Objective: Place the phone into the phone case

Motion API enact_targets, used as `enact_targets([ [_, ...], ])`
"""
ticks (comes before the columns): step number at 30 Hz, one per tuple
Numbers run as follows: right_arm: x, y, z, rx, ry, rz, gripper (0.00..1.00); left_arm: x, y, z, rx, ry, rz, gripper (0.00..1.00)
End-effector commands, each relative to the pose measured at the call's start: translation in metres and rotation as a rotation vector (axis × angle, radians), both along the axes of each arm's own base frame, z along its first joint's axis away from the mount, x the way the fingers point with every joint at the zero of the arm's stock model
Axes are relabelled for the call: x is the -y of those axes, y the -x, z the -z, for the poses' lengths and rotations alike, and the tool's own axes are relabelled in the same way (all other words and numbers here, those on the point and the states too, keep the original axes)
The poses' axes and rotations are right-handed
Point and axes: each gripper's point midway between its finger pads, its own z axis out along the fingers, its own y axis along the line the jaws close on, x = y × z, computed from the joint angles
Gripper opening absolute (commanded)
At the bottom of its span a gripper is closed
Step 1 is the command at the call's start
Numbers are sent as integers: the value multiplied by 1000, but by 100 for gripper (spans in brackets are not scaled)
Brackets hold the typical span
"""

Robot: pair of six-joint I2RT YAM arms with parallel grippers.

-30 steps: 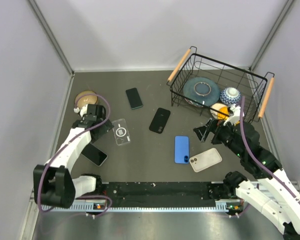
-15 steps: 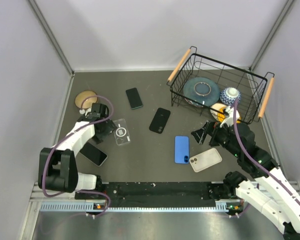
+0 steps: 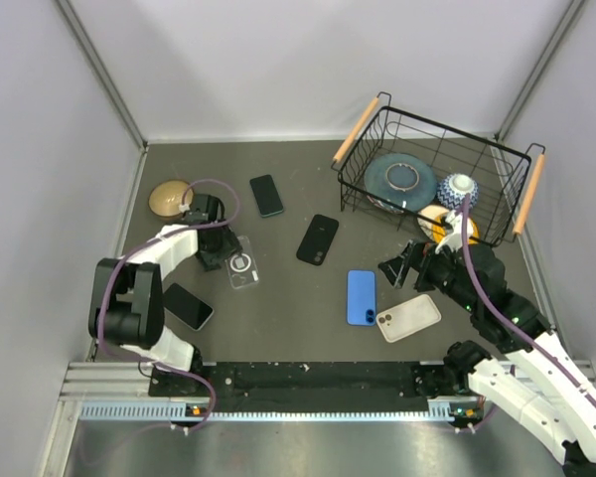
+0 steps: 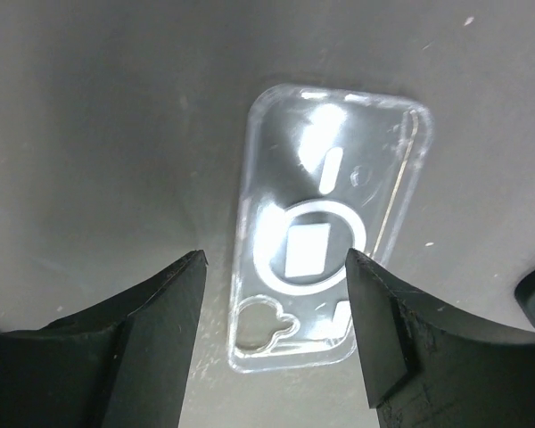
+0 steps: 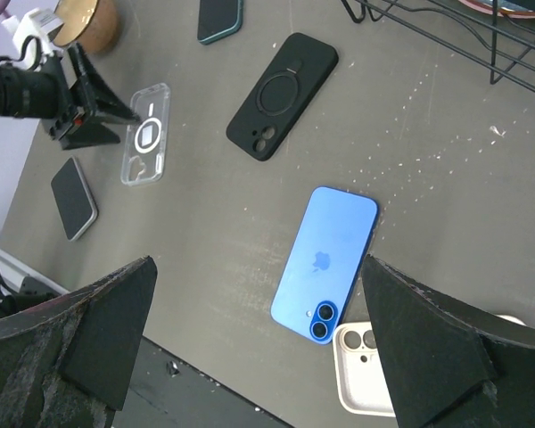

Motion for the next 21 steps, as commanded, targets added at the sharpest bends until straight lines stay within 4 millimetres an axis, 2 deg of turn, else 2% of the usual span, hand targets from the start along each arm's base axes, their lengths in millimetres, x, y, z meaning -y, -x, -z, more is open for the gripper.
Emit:
enact_targets([
  [1,-7,4,-27,84,-47,-48,99,21,-38,-15,112,65,115,70],
  [9,-2,9,-34,131,-59,-46,99,51,-65,-17,147,111,292,74],
  [12,-2,9,-39,143,-61,-51,99,73,-69,-26,191,156,386,75],
  [13,-2,9,-41,147,-63,-50,99,88,-69,-31,216,190,444,76],
  [15,-2,8,-42,148,-59,-49,99,106,-68,-38,245,218,509,76],
  [16,-2,9,-43,152,-61,-51,99,121,-62,-41,251,221,567,76],
  [19,-3,10,-40,145,-59,-60,99,144,-54,-57,293,182,648,75],
  [21,-4,11,-38,141,-62,-67,99,143,-54,-64,318,122,621,74],
])
